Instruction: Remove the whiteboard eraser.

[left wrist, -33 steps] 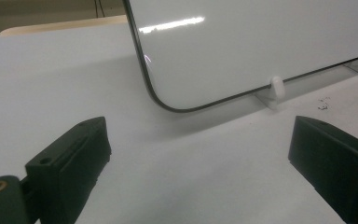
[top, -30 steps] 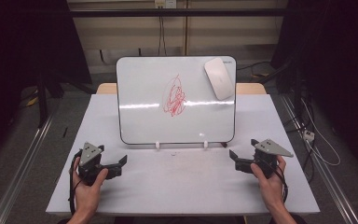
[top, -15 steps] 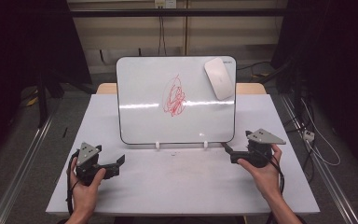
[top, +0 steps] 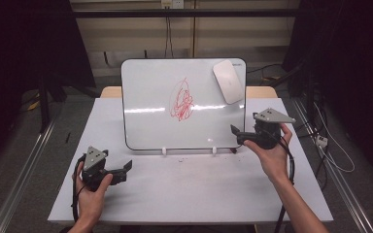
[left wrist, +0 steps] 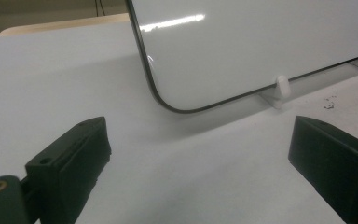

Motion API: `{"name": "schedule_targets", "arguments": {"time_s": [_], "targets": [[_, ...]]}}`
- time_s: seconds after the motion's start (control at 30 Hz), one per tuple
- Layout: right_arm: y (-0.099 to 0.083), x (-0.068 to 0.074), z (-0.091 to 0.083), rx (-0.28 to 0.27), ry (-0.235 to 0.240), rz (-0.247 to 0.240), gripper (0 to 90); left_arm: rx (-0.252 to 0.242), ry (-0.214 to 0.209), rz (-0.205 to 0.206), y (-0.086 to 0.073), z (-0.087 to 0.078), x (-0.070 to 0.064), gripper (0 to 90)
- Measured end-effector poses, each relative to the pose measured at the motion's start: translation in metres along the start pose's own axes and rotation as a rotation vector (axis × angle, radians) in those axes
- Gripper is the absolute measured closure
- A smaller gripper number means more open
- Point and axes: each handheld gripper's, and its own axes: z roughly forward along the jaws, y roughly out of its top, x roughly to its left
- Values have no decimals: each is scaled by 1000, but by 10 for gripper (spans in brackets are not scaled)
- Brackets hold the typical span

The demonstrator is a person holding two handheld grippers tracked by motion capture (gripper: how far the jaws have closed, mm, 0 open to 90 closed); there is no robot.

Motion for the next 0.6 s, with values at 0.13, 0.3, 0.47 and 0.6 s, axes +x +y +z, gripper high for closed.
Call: {"name": "schedule_targets", "arguments": {"time_s": [0.13,0.3,0.47,0.6], "targets": [[17,-2,6,14,-22,-35,127,-9,-6,16,0,-1,-1,51],[34,-6,12,-9,-52,-52,135,1,-10,26,-2,-3,-1,51],[51,-10,21,8,-71,-68,160,-3,-13,24,-1,-4,-1,51],[62,-9,30,6,-95,-90,182,3,-22,33,-2,-3,-2,51]]}}
